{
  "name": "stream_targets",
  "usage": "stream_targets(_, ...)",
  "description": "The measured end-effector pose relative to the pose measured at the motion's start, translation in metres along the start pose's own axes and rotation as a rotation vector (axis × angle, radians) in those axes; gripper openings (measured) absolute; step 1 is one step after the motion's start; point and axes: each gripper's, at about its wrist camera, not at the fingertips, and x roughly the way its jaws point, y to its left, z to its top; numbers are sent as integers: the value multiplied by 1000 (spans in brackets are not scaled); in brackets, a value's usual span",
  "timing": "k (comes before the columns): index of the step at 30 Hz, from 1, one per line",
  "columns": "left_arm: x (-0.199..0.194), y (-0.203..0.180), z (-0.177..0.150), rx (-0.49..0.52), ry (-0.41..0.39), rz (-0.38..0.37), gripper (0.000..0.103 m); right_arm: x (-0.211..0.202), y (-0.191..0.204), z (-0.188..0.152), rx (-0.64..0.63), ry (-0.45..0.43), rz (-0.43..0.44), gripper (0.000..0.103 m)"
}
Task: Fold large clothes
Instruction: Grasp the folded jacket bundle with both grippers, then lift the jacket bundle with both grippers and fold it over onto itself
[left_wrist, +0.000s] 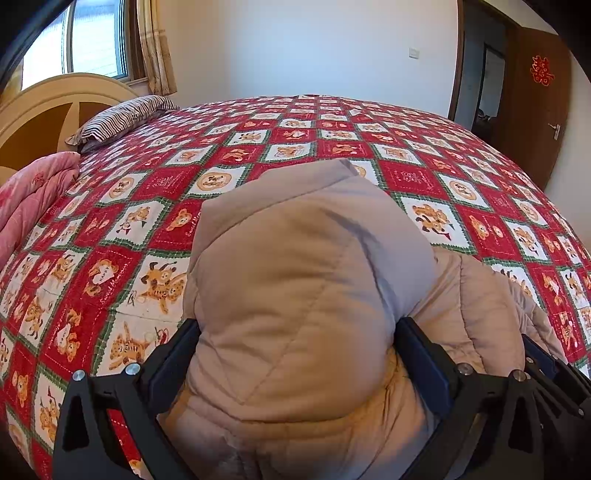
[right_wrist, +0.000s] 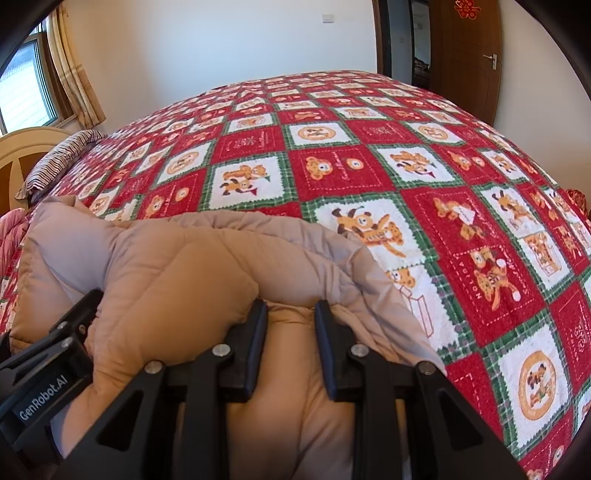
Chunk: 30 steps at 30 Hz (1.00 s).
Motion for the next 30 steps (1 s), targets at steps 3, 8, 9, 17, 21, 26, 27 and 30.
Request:
stream_targets(3,0,-1,-1,1,-8,4,103,-1,-2,-1,9,-4,12,29)
stream_targets(8,0,-1,0,7,-1,8,103,-1,-3,0,9,-4,14,29)
stream_targets(9,-1,-1,1,6,3,5,103,-1,-5,0,17,-6,23,29)
stream_targets(17,-7,16,9,-42,86,-95,102,-1,-5,2,22,-2,35,29)
stream_targets(21,-64,45,10,-55,46,-217,102,-22,-7,3,-26,1,63,39)
stream_targets(26,-97,81,-26,-27,14,-193,102,-90,-21,-21,-65,-153,22,103)
stream_targets(27,-91,87,-37,-39,39,-175,102,-93,-24,-26,-60,-154,15,103)
stream_targets(30,-79,92,-59,-51,90,-202,102,-85,-42,-49,13,-104,23,103)
